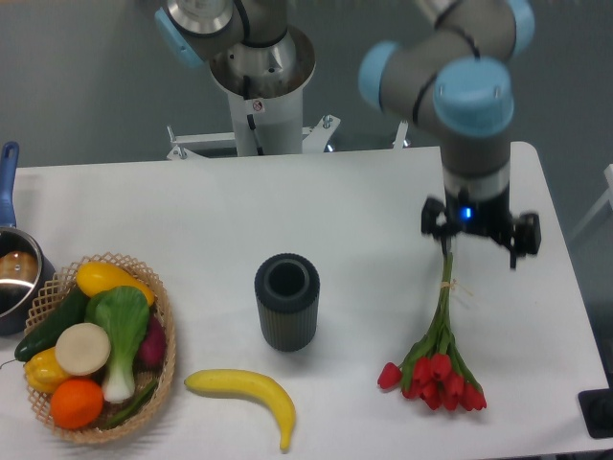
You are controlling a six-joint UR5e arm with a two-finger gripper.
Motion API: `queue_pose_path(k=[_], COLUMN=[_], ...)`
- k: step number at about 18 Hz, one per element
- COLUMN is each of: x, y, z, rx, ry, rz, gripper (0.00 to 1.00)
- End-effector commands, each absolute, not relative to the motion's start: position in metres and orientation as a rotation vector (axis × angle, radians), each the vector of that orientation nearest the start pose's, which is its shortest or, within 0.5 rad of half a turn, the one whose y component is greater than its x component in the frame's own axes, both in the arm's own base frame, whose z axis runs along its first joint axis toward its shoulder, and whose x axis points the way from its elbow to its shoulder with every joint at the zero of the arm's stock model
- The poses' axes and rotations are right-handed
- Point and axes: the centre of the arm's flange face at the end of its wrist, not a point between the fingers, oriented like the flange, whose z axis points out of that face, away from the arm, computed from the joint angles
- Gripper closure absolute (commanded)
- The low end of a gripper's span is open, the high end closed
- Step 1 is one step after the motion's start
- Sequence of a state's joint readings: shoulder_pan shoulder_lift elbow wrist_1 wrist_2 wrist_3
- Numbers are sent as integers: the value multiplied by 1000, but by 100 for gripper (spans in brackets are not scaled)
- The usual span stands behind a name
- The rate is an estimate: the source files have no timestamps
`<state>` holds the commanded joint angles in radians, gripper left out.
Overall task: Place the flowers on the table
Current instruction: 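Open the gripper to release the tulips and lift it away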
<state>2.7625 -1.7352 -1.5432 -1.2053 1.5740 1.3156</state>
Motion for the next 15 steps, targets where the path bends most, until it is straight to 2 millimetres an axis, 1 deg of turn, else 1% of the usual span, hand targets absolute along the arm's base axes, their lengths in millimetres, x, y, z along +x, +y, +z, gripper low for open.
queue_pose_path(k=[2, 4, 6, 9, 10, 12, 15], x=[-487, -488, -490, -494, -495, -495, -498], y=[307, 284, 260, 218, 209, 196, 190], z=[472, 487, 497, 507, 510, 515, 516], rx=[-3051, -3033, -3014, -2981, -2966, -2950, -2919], ry=[241, 291, 343, 439, 476, 490, 462], rz=[310, 319, 307, 273, 276, 280, 276], gripper=[0, 0, 0, 0, 0, 0, 0])
